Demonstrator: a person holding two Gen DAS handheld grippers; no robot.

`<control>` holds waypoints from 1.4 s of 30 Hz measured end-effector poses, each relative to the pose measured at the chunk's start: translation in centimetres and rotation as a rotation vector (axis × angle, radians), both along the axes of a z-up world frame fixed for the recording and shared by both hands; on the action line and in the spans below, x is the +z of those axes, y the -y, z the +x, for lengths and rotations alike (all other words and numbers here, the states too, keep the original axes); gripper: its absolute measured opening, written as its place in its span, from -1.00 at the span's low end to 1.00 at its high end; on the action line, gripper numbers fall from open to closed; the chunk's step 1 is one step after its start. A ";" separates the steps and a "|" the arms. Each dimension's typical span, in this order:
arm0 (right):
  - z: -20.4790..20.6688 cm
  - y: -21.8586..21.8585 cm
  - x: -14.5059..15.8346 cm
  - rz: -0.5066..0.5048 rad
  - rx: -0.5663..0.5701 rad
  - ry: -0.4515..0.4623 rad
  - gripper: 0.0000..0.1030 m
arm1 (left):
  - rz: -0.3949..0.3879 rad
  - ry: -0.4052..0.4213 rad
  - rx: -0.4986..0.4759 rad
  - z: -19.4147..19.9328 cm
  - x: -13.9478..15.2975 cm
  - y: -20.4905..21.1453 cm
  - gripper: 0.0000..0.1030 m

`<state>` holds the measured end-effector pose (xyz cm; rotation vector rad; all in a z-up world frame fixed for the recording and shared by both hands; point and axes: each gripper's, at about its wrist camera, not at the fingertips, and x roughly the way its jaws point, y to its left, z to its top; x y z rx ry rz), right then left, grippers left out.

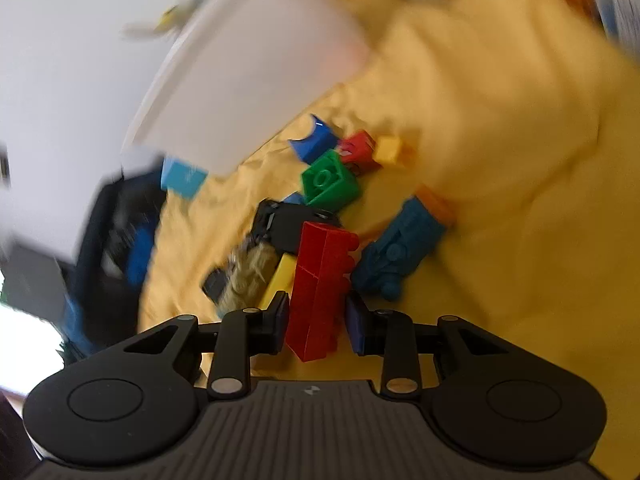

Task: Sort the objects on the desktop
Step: 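Grasp the yellow Duplo brick with the left tool while the right tool grasps the long red brick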

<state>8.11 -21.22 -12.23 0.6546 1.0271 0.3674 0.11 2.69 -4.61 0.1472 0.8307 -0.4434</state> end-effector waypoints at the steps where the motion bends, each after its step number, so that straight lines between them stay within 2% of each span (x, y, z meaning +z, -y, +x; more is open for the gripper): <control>1: -0.5 -0.3 0.9 -0.082 0.051 0.036 -0.35 | 0.014 0.014 -0.020 0.2 0.2 0.5 0.29; 4: -1.9 -0.7 2.9 -0.318 0.195 0.123 -0.35 | 0.045 0.027 -0.075 1.5 0.3 1.8 0.27; 5: -2.5 -0.8 3.5 -0.403 0.234 0.154 -0.35 | 0.052 0.022 -0.090 2.1 0.2 2.2 0.20; 7: -3.5 -1.5 4.1 -0.632 0.342 0.222 -0.34 | 0.072 0.009 -0.128 3.1 -0.1 3.1 0.11; 9: -4.3 -2.7 4.0 -0.851 0.455 0.281 -0.34 | 0.113 -0.011 -0.156 4.2 -0.8 4.1 -0.08; 10: -4.5 -3.1 3.8 -0.930 0.498 0.302 -0.34 | 0.135 -0.017 -0.163 4.7 -1.2 4.5 -0.12; 13: -5.3 -4.2 2.9 -1.105 0.588 0.362 -0.34 | 0.215 -0.016 -0.164 6.2 -2.1 5.3 -0.13; 15: -5.8 -5.4 1.8 -1.234 0.633 0.409 -0.34 | 0.233 -0.024 -0.174 6.9 -2.3 5.4 -0.13; 16: -6.1 -5.8 1.4 -1.255 0.656 0.416 -0.34 | 0.231 -0.031 -0.174 7.3 -2.5 5.4 -0.14; 18: -6.6 -6.3 1.2 -1.229 0.696 0.420 -0.33 | 0.205 -0.075 -0.167 8.0 -3.0 5.1 -0.48; 21: -7.7 -6.4 2.0 -1.110 0.723 0.449 -0.26 | 0.126 -0.116 -0.151 7.9 -3.1 4.5 -0.48; 24: -7.8 -5.5 3.1 -0.935 0.700 0.415 -0.26 | 0.007 -0.170 -0.126 6.9 -2.0 3.8 -0.48; 27: -7.4 -3.7 3.9 -0.723 0.657 0.358 -0.26 | -0.040 -0.190 -0.105 4.6 -1.0 3.5 -0.48; 28: -7.3 -3.1 4.2 -0.691 0.611 0.352 -0.26 | -0.042 -0.198 -0.105 3.4 -1.0 3.6 -0.48; 31: -7.0 -1.9 5.0 -0.669 0.496 0.401 -0.25 | -0.024 -0.200 -0.101 1.1 -1.6 3.9 -0.48; 34: -6.1 -2.0 4.6 -0.703 0.465 0.430 -0.16 | 0.001 -0.208 -0.084 0.2 -2.8 4.2 -0.48; 37: -5.4 -2.4 3.3 -0.740 0.480 0.414 -0.16 | 0.014 -0.188 -0.066 0.1 -3.3 4.2 -0.46; 40: -5.1 -2.0 2.1 -0.733 0.467 0.359 -0.17 | 0.023 -0.185 -0.073 -0.2 -3.5 4.4 -0.29; 42: -5.2 -1.5 1.5 -0.720 0.457 0.312 -0.28 | 0.025 -0.175 -0.079 -0.6 -3.5 4.5 -0.24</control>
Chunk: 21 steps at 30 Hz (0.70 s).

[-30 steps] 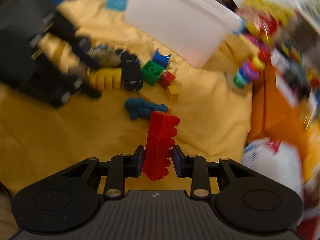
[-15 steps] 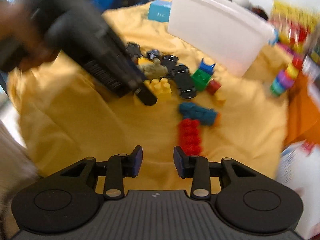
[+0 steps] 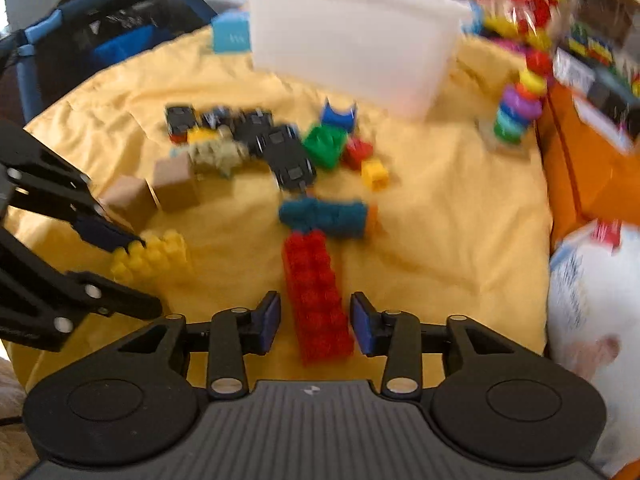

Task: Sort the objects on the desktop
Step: 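Grasp the yellow Duplo brick with the left tool while the right tool grasps the long red brick, then carry both bricks over the white bin and open both tools to drop them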

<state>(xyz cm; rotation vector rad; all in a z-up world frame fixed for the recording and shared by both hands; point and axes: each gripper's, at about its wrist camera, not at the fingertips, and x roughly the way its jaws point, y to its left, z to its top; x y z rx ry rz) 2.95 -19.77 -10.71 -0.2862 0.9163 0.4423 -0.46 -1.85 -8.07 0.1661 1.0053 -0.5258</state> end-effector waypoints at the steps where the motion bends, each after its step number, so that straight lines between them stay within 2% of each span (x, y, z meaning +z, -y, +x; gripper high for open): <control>1: -0.2 0.3 0.0 0.025 -0.009 -0.002 -0.38 | 0.003 0.003 0.000 -0.1 -0.1 0.1 -0.24; 2: -0.3 0.5 0.1 0.040 -0.005 -0.016 -0.48 | 0.003 0.005 0.002 -0.1 -0.1 0.1 -0.26; 3: -0.5 0.5 0.3 0.039 0.003 -0.020 -0.48 | 0.001 0.009 0.006 -0.1 -0.2 0.0 -0.42; 4: -0.7 0.5 0.3 0.035 0.013 -0.022 -0.48 | -0.004 0.021 0.013 -0.1 -0.1 -0.1 -0.48; 8: -1.3 0.1 1.4 0.047 0.045 -0.016 -0.48 | -0.055 0.057 0.039 0.0 1.3 -0.8 -0.48; 13: -0.5 -0.2 4.9 0.088 0.042 0.084 -0.48 | -0.106 0.161 0.073 1.2 5.5 -2.1 -0.48; 16: 0.9 -0.4 7.3 0.114 0.035 0.159 -0.48 | -0.122 0.250 0.101 3.0 8.6 -3.0 -0.48; 21: 4.9 -0.6 11.5 0.165 -0.006 0.290 -0.48 | -0.103 0.415 0.144 7.5 13.3 -4.7 -0.48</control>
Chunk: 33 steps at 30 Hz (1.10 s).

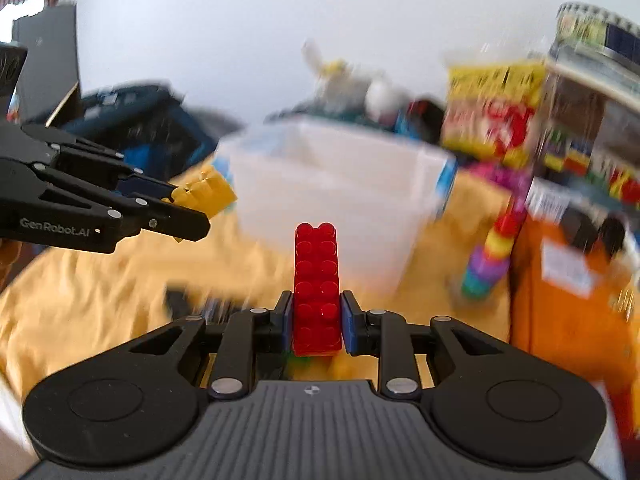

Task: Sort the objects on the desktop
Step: 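Carry both bricks over the white bin and open both tools to drop them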

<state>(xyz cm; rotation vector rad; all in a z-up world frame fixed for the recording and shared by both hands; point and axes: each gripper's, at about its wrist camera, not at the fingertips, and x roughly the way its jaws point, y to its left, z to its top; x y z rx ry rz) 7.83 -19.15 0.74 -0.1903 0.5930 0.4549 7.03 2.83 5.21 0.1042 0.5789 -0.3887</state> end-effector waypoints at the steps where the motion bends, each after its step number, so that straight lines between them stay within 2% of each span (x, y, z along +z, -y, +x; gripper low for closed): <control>1: 1.1 -0.1 1.0 0.012 -0.013 0.030 -0.48 | 0.000 0.029 0.011 0.8 0.7 -0.2 -0.48; 5: 5.6 -0.6 3.7 0.043 -0.062 0.125 -0.48 | -0.016 0.096 0.051 5.5 3.2 -1.0 -0.48; 9: 9.9 -1.3 4.6 0.080 -0.114 0.139 -0.48 | 0.056 0.120 0.096 10.2 3.4 -0.9 -0.48; 13: 13.3 -2.3 3.5 0.070 -0.167 0.092 -0.45 | 0.087 0.063 0.145 13.9 2.3 -1.0 -0.44; 14: 14.0 -2.5 3.0 0.056 -0.186 0.071 -0.35 | 0.092 0.036 0.150 14.5 2.0 -1.0 -0.40; 15: 14.6 -2.8 2.4 0.033 -0.209 0.048 -0.29 | 0.100 0.019 0.154 14.9 1.7 -1.0 -0.25; 17: 14.7 -2.7 1.7 0.042 -0.223 0.018 -0.30 | 0.125 0.015 0.147 14.7 1.2 -0.9 -0.08; 19: 14.2 -2.5 1.3 0.057 -0.208 0.000 -0.30 | 0.147 0.033 0.135 14.0 1.0 -0.7 -0.01; 21: 13.7 -2.6 1.2 0.044 -0.198 -0.003 -0.28 | 0.161 0.041 0.134 13.2 0.9 -0.7 0.18; 26: 13.1 -2.6 1.5 0.049 -0.190 -0.007 -0.13 | 0.144 0.051 0.154 11.8 1.1 -0.9 0.20; 29: 12.4 -2.8 1.7 0.052 -0.176 -0.008 0.00 | 0.140 0.057 0.180 10.4 1.2 -1.0 0.36; 33: 10.3 -2.4 1.5 0.084 -0.130 0.000 0.19 | 0.077 0.042 0.181 7.7 0.8 -2.1 0.37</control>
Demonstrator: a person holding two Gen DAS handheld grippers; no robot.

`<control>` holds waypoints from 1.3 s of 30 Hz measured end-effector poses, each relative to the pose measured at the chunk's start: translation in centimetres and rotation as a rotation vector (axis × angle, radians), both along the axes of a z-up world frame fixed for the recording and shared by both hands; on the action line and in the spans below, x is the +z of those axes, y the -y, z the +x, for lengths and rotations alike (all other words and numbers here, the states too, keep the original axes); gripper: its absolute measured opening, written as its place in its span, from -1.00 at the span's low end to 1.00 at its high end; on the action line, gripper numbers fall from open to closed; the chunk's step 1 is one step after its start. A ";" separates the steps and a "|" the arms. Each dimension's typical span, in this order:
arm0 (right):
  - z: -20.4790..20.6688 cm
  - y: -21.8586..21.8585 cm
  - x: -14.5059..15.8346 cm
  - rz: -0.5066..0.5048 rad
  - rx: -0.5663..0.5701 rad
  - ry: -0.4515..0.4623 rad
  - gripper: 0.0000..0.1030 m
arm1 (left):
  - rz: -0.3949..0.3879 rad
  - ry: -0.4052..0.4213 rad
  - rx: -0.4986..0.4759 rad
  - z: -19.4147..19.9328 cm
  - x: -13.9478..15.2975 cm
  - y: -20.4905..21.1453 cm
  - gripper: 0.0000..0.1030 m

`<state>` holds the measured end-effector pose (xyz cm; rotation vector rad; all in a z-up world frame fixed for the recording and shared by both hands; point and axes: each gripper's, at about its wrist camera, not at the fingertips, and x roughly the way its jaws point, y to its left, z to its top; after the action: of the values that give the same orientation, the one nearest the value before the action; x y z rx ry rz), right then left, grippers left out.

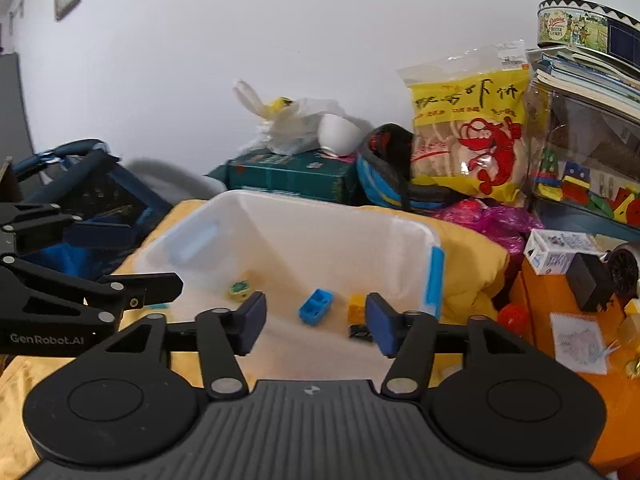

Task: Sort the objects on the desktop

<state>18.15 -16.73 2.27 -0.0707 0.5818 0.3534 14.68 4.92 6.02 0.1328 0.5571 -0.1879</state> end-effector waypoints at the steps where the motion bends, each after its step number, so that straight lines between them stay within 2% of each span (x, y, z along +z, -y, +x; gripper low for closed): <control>1: -0.7 0.1 -0.2 0.008 0.008 0.004 0.19 | -0.007 -0.005 0.009 -0.6 -0.2 -0.3 0.38; 3: -2.2 0.3 -0.7 0.016 0.034 0.008 0.21 | 0.011 -0.013 0.044 -2.4 -1.1 -0.7 0.46; 7: -5.0 0.3 -2.7 -0.017 0.071 -0.031 0.25 | 0.115 0.004 0.078 -6.3 -3.9 -0.9 0.46; 10: -7.4 0.4 -4.7 -0.028 0.086 -0.082 0.25 | 0.075 -0.060 0.049 -8.6 -6.2 -1.5 0.46; 13: -9.5 0.3 -7.0 -0.045 0.091 -0.139 0.17 | -0.031 -0.220 0.038 -9.7 -8.9 -2.4 0.46; 17: -11.2 0.2 -8.7 -0.052 0.051 -0.182 0.13 | -0.260 -0.432 0.161 -8.7 -12.3 -5.0 0.41; 20: -12.1 -0.2 -9.5 -0.070 0.054 -0.197 0.13 | -0.431 -0.498 0.257 -7.3 -13.6 -7.0 0.34; 22: -12.5 -0.4 -9.5 -0.070 0.065 -0.193 0.13 | -0.523 -0.503 0.300 -6.3 -14.1 -7.9 0.21; 23: -12.6 -0.7 -9.4 -0.077 0.072 -0.187 0.13 | -0.544 -0.506 0.309 -5.8 -14.3 -8.1 0.05; 24: -12.7 -0.8 -9.4 -0.085 0.077 -0.182 0.13 | -0.551 -0.507 0.314 -5.4 -14.5 -8.2 -0.06; 27: -12.9 -1.6 -9.5 -0.097 0.102 -0.174 0.14 | -0.565 -0.490 0.313 -4.4 -14.8 -8.0 -0.18; 28: -13.0 -2.0 -9.6 -0.101 0.111 -0.171 0.14 | -0.572 -0.490 0.308 -4.0 -15.0 -8.1 -0.32; 29: -13.1 -2.4 -9.7 -0.109 0.123 -0.167 0.14 | -0.587 -0.514 0.312 -3.5 -15.3 -8.2 -0.57; 31: -13.0 -3.5 -9.5 -0.137 0.162 -0.138 0.14 | -0.630 -0.536 0.307 -3.0 -15.7 -8.4 -0.58; 34: -12.6 -5.7 -9.3 -0.207 0.242 -0.072 0.09 | -0.570 -0.528 0.255 -3.2 -15.2 -8.0 -0.60; 36: -12.0 -7.6 -9.4 -0.272 0.300 -0.036 -0.19 | -0.545 -0.518 0.230 -3.6 -14.7 -8.0 -0.60; 39: -10.5 -10.1 -9.9 -0.316 0.344 -0.056 -0.21 | -0.516 -0.499 0.221 -4.6 -13.6 -8.5 -0.61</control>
<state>7.66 -6.66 -7.68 -0.4699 0.6782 0.5957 10.07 13.42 -7.55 -0.4887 0.9945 -0.1436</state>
